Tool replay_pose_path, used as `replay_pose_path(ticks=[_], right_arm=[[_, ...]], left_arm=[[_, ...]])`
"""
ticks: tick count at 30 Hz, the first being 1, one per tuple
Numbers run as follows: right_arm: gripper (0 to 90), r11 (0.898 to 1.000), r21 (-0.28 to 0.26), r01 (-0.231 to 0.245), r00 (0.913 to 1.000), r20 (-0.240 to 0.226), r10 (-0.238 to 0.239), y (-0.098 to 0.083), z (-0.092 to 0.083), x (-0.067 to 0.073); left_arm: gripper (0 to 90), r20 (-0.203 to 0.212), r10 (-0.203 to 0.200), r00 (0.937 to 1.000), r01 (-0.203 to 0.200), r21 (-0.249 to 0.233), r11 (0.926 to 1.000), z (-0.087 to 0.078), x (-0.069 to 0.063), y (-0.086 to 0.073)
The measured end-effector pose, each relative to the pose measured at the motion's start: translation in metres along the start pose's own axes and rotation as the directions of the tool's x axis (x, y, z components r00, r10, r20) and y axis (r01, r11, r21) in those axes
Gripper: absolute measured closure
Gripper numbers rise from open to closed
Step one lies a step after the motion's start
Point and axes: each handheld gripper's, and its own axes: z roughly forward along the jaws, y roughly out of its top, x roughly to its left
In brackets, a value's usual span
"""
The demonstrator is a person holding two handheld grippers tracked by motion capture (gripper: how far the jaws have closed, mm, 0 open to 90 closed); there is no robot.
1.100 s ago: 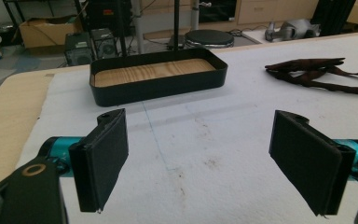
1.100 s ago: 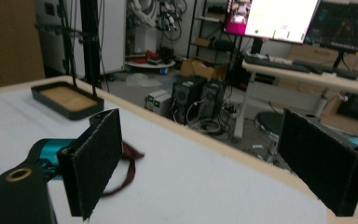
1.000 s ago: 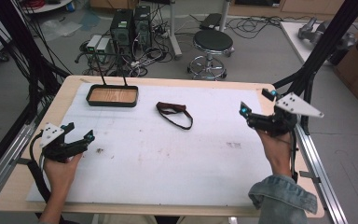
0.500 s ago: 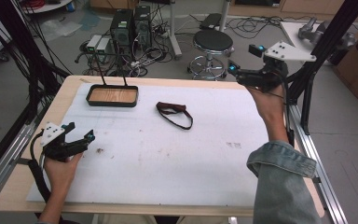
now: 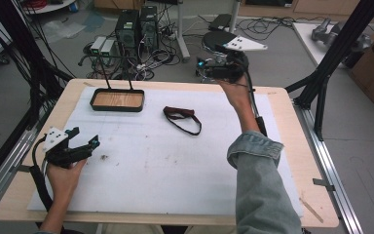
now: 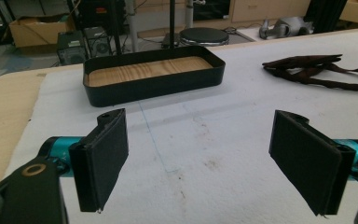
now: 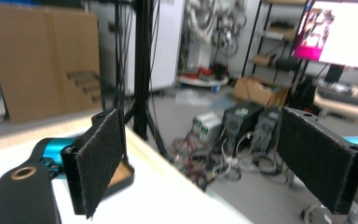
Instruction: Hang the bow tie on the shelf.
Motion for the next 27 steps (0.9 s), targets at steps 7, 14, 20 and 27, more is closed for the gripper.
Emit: replay_pose_path(ticks=[7,14,20,27], right_arm=[[14.8,0.993,0.110,-0.043,0.9982,-0.036,0.047,-0.035,0.040,0.000],[17.2,0.967,0.250,-0.054,0.9957,-0.059,0.071,-0.078,0.074,0.006],[22.5,0.949,0.314,-0.045,0.9934,-0.086,0.075,-0.099,0.093,0.014],[29.0,0.915,0.401,-0.035,0.9877,-0.126,0.092,-0.116,0.105,0.017]], left_arm=[[20.0,0.002,-0.003,1.0000,0.003,-0.005,1.0000,0.000,0.000,0.000],[20.0,0.006,-0.009,0.9999,0.009,-0.009,0.9999,0.001,0.001,-0.001],[20.0,0.012,-0.006,0.9999,0.006,-0.009,0.9999,0.003,0.001,0.000],[20.0,0.013,-0.015,0.9998,0.015,-0.018,0.9997,0.004,0.001,0.000]])
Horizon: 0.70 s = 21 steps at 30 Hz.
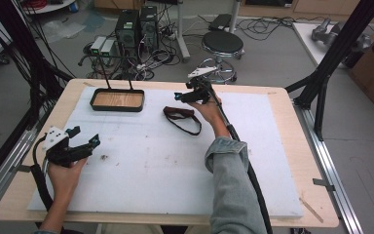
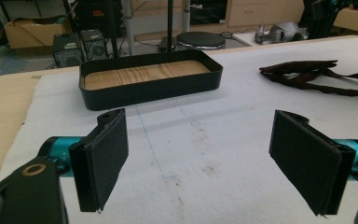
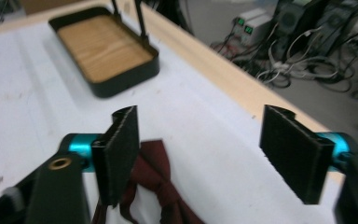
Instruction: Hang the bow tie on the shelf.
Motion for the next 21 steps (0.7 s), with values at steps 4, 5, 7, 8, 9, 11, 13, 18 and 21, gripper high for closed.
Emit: replay_pose_path(ticks=[4,5,7,8,9,11,13,18,21], right_arm=[[33.8,0.997,0.070,0.031,0.9989,-0.038,-0.028,-0.006,0.011,0.002],[33.8,0.997,0.070,0.031,0.9989,-0.038,-0.028,-0.006,0.011,0.002],[35.9,0.994,0.101,0.037,0.9979,-0.056,-0.031,-0.010,0.016,0.004],[36.7,0.993,0.108,0.041,0.9976,-0.060,-0.035,-0.011,0.019,0.004],[38.2,0.991,0.126,0.038,0.9970,-0.071,-0.029,-0.014,0.023,0.004],[39.7,0.988,0.148,0.050,0.9968,-0.069,-0.040,-0.017,0.028,0.006],[40.4,0.986,0.159,0.050,0.9966,-0.073,-0.039,-0.018,0.030,0.006],[44.1,0.977,0.203,0.064,0.9947,-0.092,-0.046,-0.025,0.039,0.008],[45.0,0.975,0.217,0.056,0.9938,-0.106,-0.034,-0.026,0.040,0.008]], left_arm=[[20.0,0.000,0.003,1.0000,-0.003,0.001,1.0000,0.000,0.000,0.000],[20.0,-0.001,0.001,1.0000,-0.001,0.000,1.0000,0.000,0.000,0.000],[20.0,0.000,0.000,1.0000,0.000,0.001,1.0000,0.000,0.000,0.000],[20.0,0.001,-0.002,1.0000,0.002,-0.001,1.0000,0.000,0.000,0.000],[20.0,0.001,-0.004,1.0000,0.004,0.000,1.0000,0.000,0.000,0.000],[20.0,0.000,-0.007,1.0000,0.007,-0.003,1.0000,0.000,0.001,0.000],[20.0,-0.001,-0.008,1.0000,0.007,-0.001,1.0000,-0.001,0.001,0.000],[20.0,-0.001,-0.012,0.9999,0.012,-0.001,0.9999,-0.001,0.002,0.000],[20.0,-0.002,-0.012,0.9999,0.012,0.000,0.9999,-0.001,0.002,0.000]])
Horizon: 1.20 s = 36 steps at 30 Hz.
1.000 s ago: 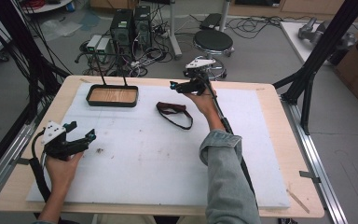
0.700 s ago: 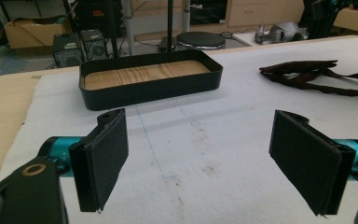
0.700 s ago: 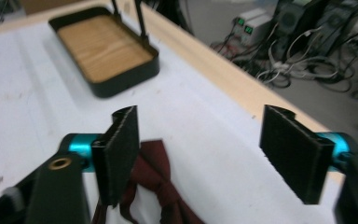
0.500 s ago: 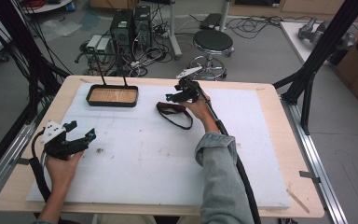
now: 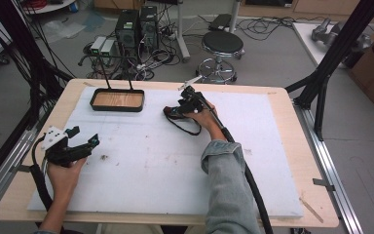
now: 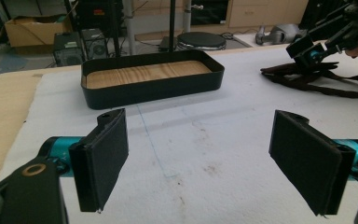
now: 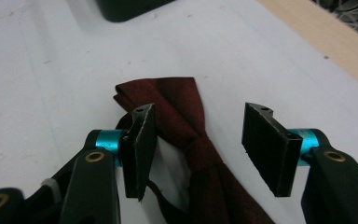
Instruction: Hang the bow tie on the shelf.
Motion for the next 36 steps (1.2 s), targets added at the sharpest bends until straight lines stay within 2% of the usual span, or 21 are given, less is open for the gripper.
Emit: replay_pose_path(ticks=[1,3,8,12,15,16,17,20,26,28,30,32,33,36], right_arm=[[45.8,1.000,0.005,-0.004,0.9999,-0.013,0.005,-0.001,0.001,0.000],[46.8,0.999,0.032,0.006,0.9999,-0.013,-0.006,-0.002,0.004,0.001],[49.2,0.999,0.046,0.010,0.9999,-0.003,-0.010,-0.003,0.006,0.001],[55.9,0.998,0.055,0.001,1.0000,-0.007,-0.001,-0.003,0.008,0.002],[66.3,0.998,0.061,0.004,1.0000,-0.002,-0.004,-0.003,0.007,0.003],[66.3,0.998,0.061,0.004,1.0000,-0.002,-0.004,-0.003,0.007,0.003],[73.5,0.998,0.057,-0.002,1.0000,-0.007,0.002,-0.002,0.005,0.003],[75.1,0.999,0.040,-0.001,1.0000,-0.007,0.001,0.000,0.001,0.002],[77.0,0.999,0.050,-0.008,0.9999,-0.006,0.008,0.001,-0.001,0.003],[77.3,0.999,0.041,-0.002,1.0000,-0.007,0.003,0.003,-0.002,0.005],[77.5,1.000,0.004,0.010,0.9999,-0.009,-0.010,0.007,-0.007,0.006],[77.5,1.000,-0.013,0.009,0.9999,-0.006,-0.009,0.008,-0.010,0.006],[77.5,0.999,-0.051,-0.003,0.9999,-0.011,0.003,0.011,-0.014,0.008],[77.5,0.997,-0.080,-0.003,0.9999,-0.011,0.002,0.014,-0.018,0.010]], left_arm=[[20.0,0.000,-0.002,1.0000,0.002,0.001,1.0000,0.000,0.000,0.000],[20.0,-0.002,-0.003,1.0000,0.003,0.003,1.0000,0.000,0.001,0.000],[20.0,-0.002,-0.005,1.0000,0.005,0.004,1.0000,-0.001,0.001,0.000],[20.0,-0.005,-0.006,1.0000,0.006,0.004,1.0000,-0.001,0.001,0.000],[20.0,-0.006,-0.006,1.0000,0.006,0.005,1.0000,-0.003,0.002,-0.001],[20.0,-0.006,-0.006,1.0000,0.006,0.005,1.0000,-0.003,0.002,-0.001],[20.0,-0.010,-0.012,0.9999,0.012,0.004,0.9999,-0.003,0.002,-0.001],[20.0,-0.012,-0.013,0.9998,0.013,0.003,0.9999,-0.004,0.003,-0.001],[20.0,-0.014,-0.013,0.9998,0.013,0.003,0.9999,-0.004,0.003,-0.001],[20.0,-0.012,-0.013,0.9998,0.013,0.003,0.9999,-0.004,0.003,-0.001],[20.0,-0.014,-0.011,0.9998,0.011,0.003,0.9999,-0.003,0.003,-0.001],[20.0,-0.014,-0.010,0.9998,0.010,0.003,0.9999,-0.003,0.003,-0.001],[20.0,-0.014,-0.011,0.9998,0.011,0.002,0.9999,-0.003,0.003,-0.001],[20.0,-0.014,-0.013,0.9998,0.013,0.000,0.9999,-0.003,0.003,-0.001]])
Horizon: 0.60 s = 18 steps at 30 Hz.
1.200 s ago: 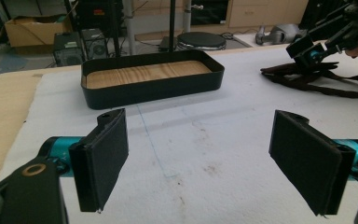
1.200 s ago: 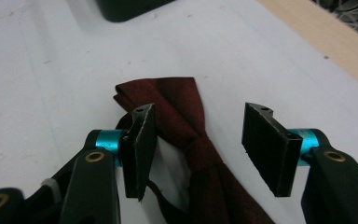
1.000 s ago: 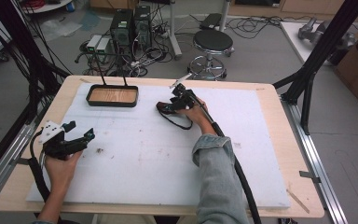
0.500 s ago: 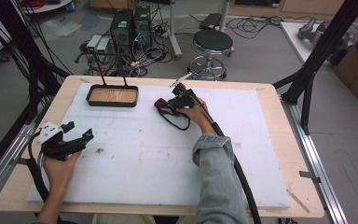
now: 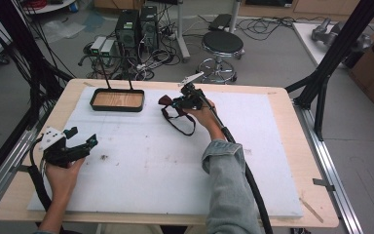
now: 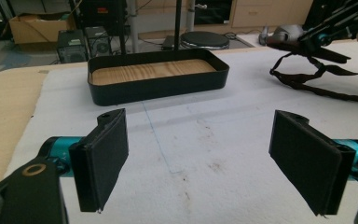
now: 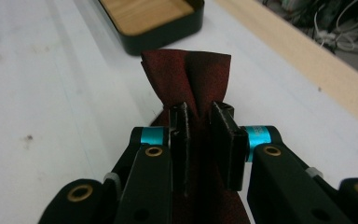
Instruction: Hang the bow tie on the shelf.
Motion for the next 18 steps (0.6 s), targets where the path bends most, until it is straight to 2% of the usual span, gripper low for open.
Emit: replay_pose_path(ticks=[2,6,7,10,17,18], right_arm=[[77.6,0.999,-0.050,0.007,0.9999,-0.008,-0.008,0.006,-0.006,0.004],[77.5,0.996,-0.084,0.020,0.9997,-0.010,-0.021,0.011,-0.011,0.007],[77.5,0.993,-0.120,0.020,0.9996,-0.015,-0.022,0.015,-0.016,0.009],[77.5,0.990,-0.143,0.018,0.9996,-0.019,-0.021,0.018,-0.020,0.011],[77.5,0.979,-0.201,0.046,0.9983,-0.024,-0.052,0.031,-0.030,0.018],[77.5,0.974,-0.223,0.039,0.9985,-0.029,-0.046,0.034,-0.033,0.018]], left_arm=[[20.0,0.003,0.003,1.0000,-0.003,0.000,1.0000,0.001,-0.001,0.000],[20.0,0.005,0.004,1.0000,-0.004,0.001,1.0000,0.002,-0.001,0.000],[20.0,0.006,0.004,1.0000,-0.004,0.001,1.0000,0.002,-0.001,0.000],[20.0,0.008,0.003,1.0000,-0.003,0.004,1.0000,0.003,-0.002,0.001],[20.0,0.012,0.010,0.9999,-0.010,0.005,0.9999,0.004,-0.004,0.001],[20.0,0.011,0.010,0.9999,-0.010,0.006,0.9999,0.004,-0.004,0.001]])
